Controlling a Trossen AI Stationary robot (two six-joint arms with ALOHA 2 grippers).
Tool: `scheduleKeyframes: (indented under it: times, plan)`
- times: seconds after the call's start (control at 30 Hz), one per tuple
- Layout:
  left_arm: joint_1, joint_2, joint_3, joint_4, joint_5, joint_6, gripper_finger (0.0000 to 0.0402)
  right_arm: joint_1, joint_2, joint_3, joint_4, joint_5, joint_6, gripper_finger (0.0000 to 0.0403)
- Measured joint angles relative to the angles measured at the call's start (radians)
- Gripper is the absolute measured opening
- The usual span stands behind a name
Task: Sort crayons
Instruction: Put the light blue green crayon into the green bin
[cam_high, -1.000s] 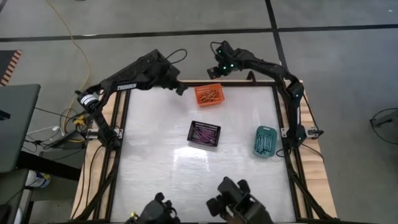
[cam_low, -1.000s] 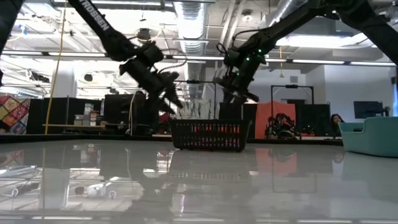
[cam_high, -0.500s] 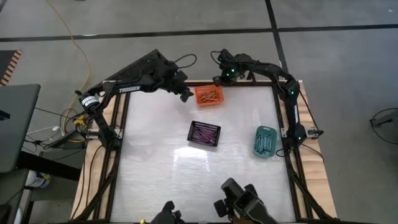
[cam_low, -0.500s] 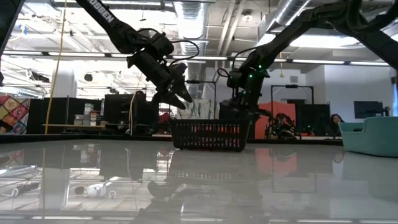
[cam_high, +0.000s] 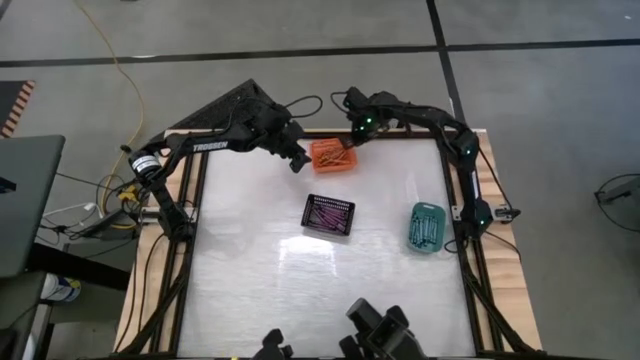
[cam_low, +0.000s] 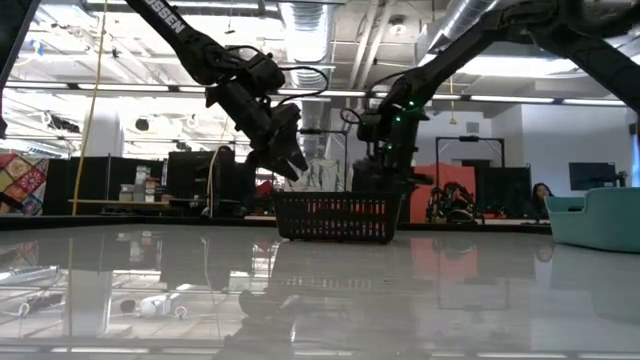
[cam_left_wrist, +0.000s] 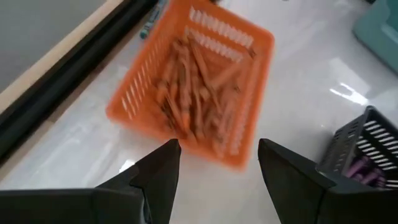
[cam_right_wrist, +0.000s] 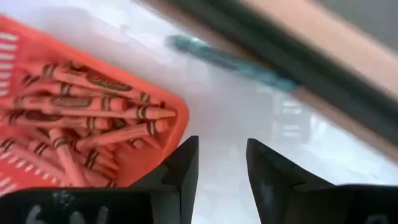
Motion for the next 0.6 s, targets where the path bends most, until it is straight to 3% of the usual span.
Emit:
scheduleKeyframes:
  times: [0.1,0.37,0.6]
  plan:
    - [0.0,0.0,0.0,-0.001,-0.014,0.008,0.0207,0.031,0.0,0.0,0.029,-0.029,0.0,0.0145]
    - [0.0,0.0,0.0,-0.022,-0.027,0.007,0.0207,0.025,0.0,0.0,0.069,0.06,-0.005,0.0145]
    - [0.0,0.001,0.0,-0.079,-0.027,0.011,0.0207,0.012,0.0,-0.001,0.196,0.02,0.0,0.0145]
